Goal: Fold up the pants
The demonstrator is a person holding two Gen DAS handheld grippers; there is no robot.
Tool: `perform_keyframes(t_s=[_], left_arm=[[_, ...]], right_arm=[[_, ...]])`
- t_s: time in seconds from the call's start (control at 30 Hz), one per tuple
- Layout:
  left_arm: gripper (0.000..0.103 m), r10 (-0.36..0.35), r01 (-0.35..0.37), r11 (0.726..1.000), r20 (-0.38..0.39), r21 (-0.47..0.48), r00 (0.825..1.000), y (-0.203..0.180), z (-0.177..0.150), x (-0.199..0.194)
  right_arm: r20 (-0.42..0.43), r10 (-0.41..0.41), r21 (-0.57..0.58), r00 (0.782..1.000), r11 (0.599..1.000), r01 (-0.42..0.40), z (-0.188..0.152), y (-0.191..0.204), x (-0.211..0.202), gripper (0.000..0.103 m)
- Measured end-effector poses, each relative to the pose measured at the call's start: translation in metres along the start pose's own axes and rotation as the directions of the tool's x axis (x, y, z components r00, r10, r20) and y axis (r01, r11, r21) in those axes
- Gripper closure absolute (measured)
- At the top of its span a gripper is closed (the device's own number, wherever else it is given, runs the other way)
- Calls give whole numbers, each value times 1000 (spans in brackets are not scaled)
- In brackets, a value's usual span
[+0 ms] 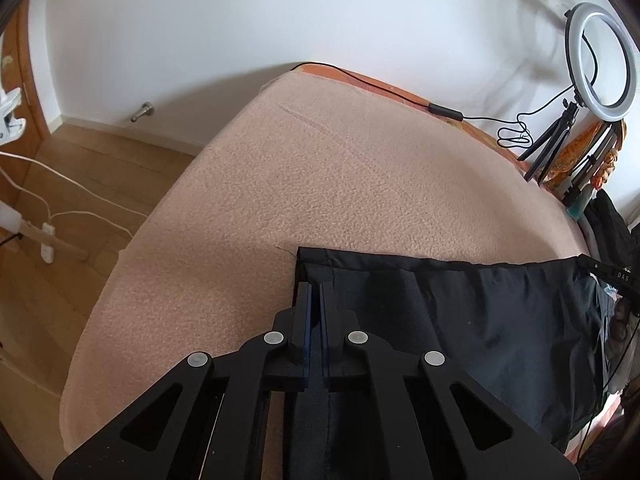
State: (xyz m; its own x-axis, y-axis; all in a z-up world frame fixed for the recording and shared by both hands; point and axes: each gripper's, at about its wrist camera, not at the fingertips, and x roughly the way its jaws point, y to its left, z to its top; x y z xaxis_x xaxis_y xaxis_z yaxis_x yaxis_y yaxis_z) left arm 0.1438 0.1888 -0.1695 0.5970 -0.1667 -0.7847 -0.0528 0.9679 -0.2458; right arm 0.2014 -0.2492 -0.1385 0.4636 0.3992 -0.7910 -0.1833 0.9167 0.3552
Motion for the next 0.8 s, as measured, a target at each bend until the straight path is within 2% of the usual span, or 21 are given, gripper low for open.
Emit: perform_keyframes(t_s=[0.33,0.43,0.53,0.57,0.6,0.63,0.7,0.77,0.8], left_arm=[[101,38,-39,999,2,28,999,-5,7,13],[101,67,-67,997,13,35,998,-4,9,8],[101,55,-55,998,16,30,998,-2,9,-5],[97,63,-64,997,23,32,998,-1,7,-11],[90,72,-73,997,26,31,997,0,5,-17],[89,69,-69,997,27,21,997,2,2,-23],[82,30,-29,999,21,-14,999,8,-5,-36],[80,-2,3,998,10,-59,1000,13,-14,-47],[78,-28,28,996,-1,-83,1000,15,-19,-52]], right_arm=[[16,-46,-1,999,999,46,1,0,5,96],[10,-56,-2,998,998,56,1,0,8,96],[8,-60,1,998,998,60,1,0,8,94],[4,-58,1,998,998,58,1,0,7,93],[6,-53,3,999,999,53,1,0,4,91],[7,-51,5,999,999,51,0,0,1,86],[21,-51,-5,998,999,51,-1,3,-7,76],[37,-53,-16,998,998,54,-4,5,-16,59],[41,-43,-15,998,999,44,-6,6,-20,58]])
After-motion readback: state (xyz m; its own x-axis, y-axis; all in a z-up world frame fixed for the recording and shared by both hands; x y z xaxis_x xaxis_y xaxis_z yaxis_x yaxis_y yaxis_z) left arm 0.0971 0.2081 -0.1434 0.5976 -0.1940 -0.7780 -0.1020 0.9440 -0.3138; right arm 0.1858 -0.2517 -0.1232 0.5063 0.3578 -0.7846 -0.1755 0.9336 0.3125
